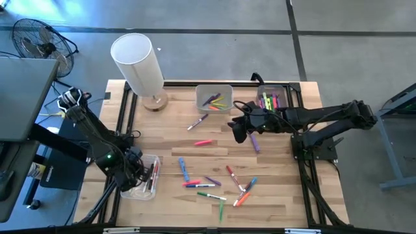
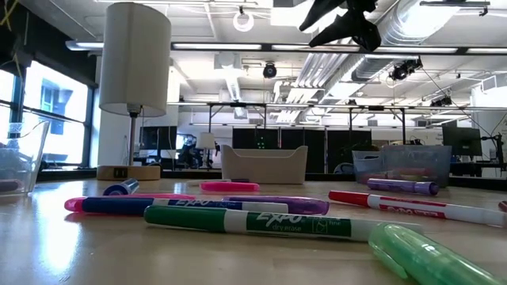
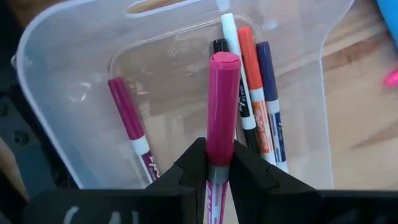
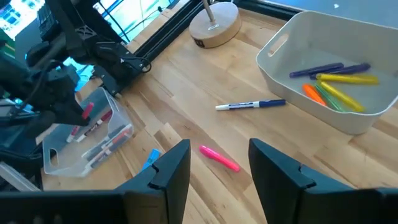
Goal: Pick & Place Markers
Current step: Put the pink marker pen into the transparent bin
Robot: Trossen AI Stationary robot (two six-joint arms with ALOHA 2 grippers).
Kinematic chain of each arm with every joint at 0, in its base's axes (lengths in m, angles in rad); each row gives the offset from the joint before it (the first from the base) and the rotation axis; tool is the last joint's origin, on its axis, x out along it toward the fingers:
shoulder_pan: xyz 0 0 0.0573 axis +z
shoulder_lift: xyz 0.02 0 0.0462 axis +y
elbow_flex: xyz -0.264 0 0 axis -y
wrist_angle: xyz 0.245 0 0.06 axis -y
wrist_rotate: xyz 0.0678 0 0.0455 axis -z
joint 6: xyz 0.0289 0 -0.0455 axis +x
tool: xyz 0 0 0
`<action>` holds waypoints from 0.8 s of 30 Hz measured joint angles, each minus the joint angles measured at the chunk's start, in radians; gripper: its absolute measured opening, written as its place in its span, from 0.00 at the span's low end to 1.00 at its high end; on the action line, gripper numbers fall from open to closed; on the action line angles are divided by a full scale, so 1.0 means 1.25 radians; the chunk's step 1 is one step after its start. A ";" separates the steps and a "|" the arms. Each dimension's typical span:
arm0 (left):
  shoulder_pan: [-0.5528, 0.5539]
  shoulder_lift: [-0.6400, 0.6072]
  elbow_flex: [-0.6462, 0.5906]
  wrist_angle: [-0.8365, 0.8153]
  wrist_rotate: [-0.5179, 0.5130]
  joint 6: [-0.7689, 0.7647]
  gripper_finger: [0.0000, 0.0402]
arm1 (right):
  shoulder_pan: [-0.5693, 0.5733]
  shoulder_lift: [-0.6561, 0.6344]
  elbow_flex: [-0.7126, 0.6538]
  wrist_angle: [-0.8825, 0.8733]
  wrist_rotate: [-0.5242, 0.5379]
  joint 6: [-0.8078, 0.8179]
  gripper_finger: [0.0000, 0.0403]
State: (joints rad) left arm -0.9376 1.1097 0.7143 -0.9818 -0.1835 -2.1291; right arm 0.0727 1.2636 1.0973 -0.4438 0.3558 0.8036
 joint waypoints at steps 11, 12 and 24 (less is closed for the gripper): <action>0.001 0.005 -0.010 0.016 -0.001 0.051 0.15 | 0.000 0.000 0.000 0.001 0.005 0.042 0.37; 0.001 0.005 -0.010 0.016 -0.001 0.058 0.15 | 0.000 0.000 0.000 0.001 0.006 0.042 0.38; 0.001 0.005 -0.010 0.063 0.041 0.112 0.16 | 0.000 0.000 0.001 -0.037 0.013 0.021 0.38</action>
State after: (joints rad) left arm -0.9367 1.1156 0.7021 -0.9035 -0.1325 -1.9896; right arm 0.0727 1.2636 1.0985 -0.4898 0.3727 0.8295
